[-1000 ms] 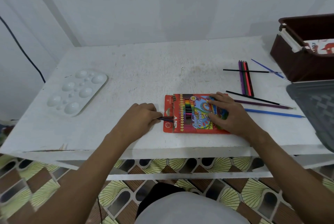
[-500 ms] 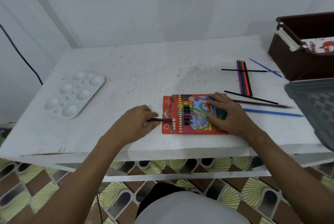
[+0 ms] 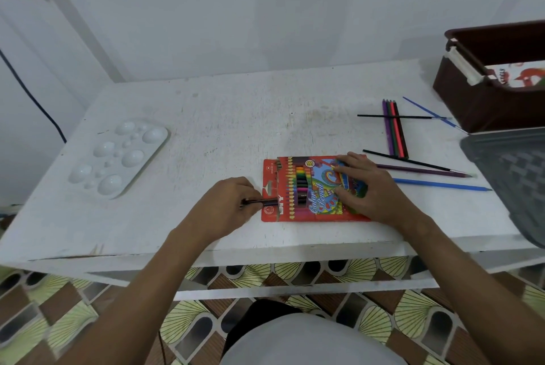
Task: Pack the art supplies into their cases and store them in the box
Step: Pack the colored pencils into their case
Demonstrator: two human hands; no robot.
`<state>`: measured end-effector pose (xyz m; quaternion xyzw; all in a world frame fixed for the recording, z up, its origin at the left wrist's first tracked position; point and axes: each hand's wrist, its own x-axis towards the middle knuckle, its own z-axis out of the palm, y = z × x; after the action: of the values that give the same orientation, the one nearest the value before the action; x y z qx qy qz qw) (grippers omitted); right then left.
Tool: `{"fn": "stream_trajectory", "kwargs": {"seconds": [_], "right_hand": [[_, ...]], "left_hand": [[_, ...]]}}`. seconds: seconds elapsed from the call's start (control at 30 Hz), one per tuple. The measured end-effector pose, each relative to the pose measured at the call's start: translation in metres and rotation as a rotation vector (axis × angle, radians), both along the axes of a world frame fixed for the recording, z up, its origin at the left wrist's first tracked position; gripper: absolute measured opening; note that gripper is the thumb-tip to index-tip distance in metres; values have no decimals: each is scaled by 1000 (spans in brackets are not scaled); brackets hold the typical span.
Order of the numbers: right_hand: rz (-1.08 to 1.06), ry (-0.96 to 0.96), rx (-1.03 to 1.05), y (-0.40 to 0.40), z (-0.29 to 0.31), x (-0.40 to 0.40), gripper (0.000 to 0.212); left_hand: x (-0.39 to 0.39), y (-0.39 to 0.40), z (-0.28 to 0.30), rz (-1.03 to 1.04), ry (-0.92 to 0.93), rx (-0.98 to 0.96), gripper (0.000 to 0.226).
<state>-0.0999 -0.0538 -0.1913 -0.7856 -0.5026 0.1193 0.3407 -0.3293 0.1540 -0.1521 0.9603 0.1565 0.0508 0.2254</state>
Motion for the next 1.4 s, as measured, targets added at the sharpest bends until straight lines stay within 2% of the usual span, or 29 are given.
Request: {"fn": "stream_trajectory", "kwargs": {"seconds": [0.23, 0.43, 0.53, 0.77, 0.93, 1.17, 1.4], "right_hand": [[-6, 15, 16, -1, 1, 0, 66], [-22, 14, 19, -1, 1, -1, 56], [-22, 21, 6, -1, 1, -1, 57], [-21, 23, 12, -1, 0, -1, 56], [-16, 24, 8, -1, 0, -1, 56], [-28, 41, 21, -1, 0, -1, 64], [-28, 47, 30, 0, 1, -2, 62]], "left_hand": [[24, -19, -2, -20, -107, -24, 20], [10, 1, -8, 62, -33, -36, 41], [9, 5, -8, 67, -7, -34, 36], [30, -11, -8, -5, -79, -111, 20], [29, -12, -15, 109, -98, -231, 23], [32, -18, -24, 236, -192, -238, 17], [33, -21, -25, 261, -225, -212, 22]]}}
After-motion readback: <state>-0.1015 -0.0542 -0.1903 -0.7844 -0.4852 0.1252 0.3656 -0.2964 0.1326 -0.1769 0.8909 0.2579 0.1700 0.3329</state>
